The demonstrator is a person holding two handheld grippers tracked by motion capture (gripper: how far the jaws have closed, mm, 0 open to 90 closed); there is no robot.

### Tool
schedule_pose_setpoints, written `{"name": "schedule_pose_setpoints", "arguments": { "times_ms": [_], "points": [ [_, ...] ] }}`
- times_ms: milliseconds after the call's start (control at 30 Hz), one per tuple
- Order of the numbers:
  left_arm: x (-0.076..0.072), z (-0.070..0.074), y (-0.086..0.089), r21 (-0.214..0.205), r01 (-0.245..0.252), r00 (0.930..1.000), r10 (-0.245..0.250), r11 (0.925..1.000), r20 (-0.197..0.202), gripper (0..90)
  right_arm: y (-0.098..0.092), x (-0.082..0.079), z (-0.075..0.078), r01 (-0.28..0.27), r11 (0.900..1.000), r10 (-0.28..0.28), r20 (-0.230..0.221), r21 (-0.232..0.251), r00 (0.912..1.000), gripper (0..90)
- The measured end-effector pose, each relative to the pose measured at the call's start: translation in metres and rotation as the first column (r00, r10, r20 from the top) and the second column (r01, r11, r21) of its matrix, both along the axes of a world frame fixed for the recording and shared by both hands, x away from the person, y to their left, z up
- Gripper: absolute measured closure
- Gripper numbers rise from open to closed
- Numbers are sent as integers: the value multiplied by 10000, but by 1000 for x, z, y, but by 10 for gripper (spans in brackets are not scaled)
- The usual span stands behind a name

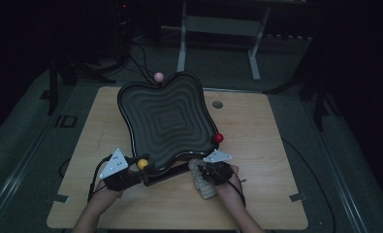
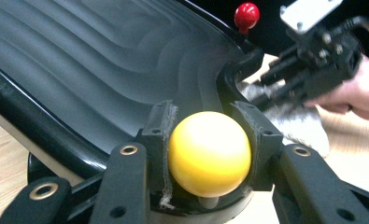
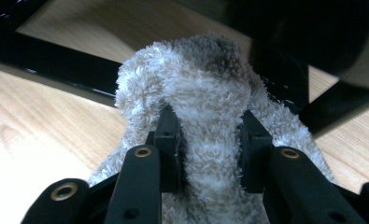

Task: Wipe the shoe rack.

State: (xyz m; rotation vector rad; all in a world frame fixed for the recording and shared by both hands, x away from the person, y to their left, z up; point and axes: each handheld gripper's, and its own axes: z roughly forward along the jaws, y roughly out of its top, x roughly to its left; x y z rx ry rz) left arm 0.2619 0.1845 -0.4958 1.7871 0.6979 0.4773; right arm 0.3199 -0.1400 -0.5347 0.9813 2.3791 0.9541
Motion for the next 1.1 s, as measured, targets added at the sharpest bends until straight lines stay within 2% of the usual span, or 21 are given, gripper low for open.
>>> {"name": "schedule_pose_setpoints", "arguments": {
  "times_ms": [67,133,200,233,267,300,333,433,533,567,667,733,800,833,933,1033,1100],
  "points": [
    [0,0,0,-2,-13,10000,13,10000,15,598,-6,6,7,286,9990,-289,78,343,9996,669],
    [0,-1,0,-33,-7,10000,7,10000,36,598,-8,9,7,489,9972,-493,45,564,9988,668],
    [0,0,0,-14,8,10000,-8,10000,33,598,-2,6,-1,384,9981,-380,-99,489,9992,670],
    [0,-1,0,-20,0,10000,0,10000,43,598,3,1,-5,203,9993,-202,-25,316,9998,670],
    [0,-1,0,-36,-4,10000,4,10000,54,598,7,-4,-6,-6,10000,5,236,57,9997,669],
    [0,-1,0,-29,8,10000,-8,10000,47,598,10,-6,-4,-258,9995,263,302,-183,9992,669],
    [0,0,0,-21,23,10000,-23,10000,28,598,11,-6,-1,-332,9993,336,251,-184,9991,667],
    [-1,-1,0,-39,-27,10000,27,10000,63,598,8,0,5,89,9998,-79,576,-182,9983,664],
    [0,-1,0,-21,-1,10000,1,10000,46,598,6,5,-4,333,9992,-337,184,202,9993,667],
    [0,-1,0,-43,-14,10000,15,10000,63,598,7,2,-6,324,9991,-332,267,267,9991,668],
    [0,-1,0,-62,-8,10000,9,10000,56,598,12,-5,-6,-391,9989,387,141,265,9991,666],
    [-1,-1,0,-49,-57,10000,57,10000,64,598,14,-7,-4,-521,9986,524,390,-83,9979,664],
    [-1,-1,-1,-84,-105,9999,106,9999,84,597,12,-2,-3,-359,9993,358,298,46,9989,662],
    [-1,-1,-1,-79,-87,9999,87,9999,76,597,9,1,-2,-130,9999,129,403,24,9991,661],
    [-1,-1,-1,-106,-101,9999,102,9999,72,597,6,2,-5,79,9993,-87,221,377,9997,664],
    [-1,0,-1,-37,-147,9999,147,9999,-3,597,14,-5,-7,-421,9984,413,225,366,9989,664],
    [-2,0,-2,3,-218,9997,218,9998,51,597,19,-6,-5,-737,9973,736,352,35,9967,664]
  ]
}}
